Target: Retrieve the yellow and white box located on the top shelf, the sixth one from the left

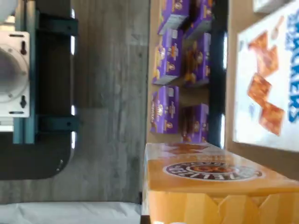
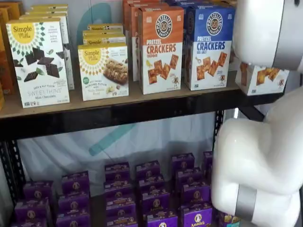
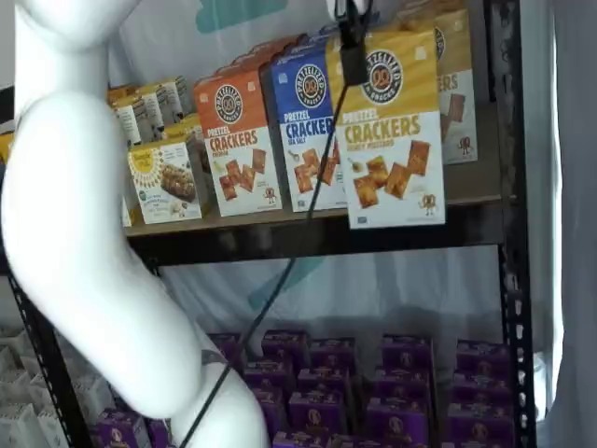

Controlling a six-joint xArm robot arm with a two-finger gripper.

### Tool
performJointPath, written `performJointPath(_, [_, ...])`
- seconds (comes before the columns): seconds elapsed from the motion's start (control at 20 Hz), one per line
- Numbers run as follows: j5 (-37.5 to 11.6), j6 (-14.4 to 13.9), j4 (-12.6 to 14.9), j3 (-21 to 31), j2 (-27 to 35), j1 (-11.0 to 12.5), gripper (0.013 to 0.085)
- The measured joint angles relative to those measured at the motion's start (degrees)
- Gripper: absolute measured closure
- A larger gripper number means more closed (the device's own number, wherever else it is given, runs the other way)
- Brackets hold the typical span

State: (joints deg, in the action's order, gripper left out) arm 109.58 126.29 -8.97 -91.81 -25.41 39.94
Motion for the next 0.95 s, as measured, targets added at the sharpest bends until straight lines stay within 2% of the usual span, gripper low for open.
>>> performJointPath(0.2, [1.39,-2.78,1.40,3.01,-3.54,-3.28,0.0370])
performJointPath(0.7, [3.55,-10.03,2.53,7.50,-8.46,-10.80,0.0370])
performJointPath(0.95, [3.71,-12.46,2.60,8.76,-9.58,-13.20,0.0370])
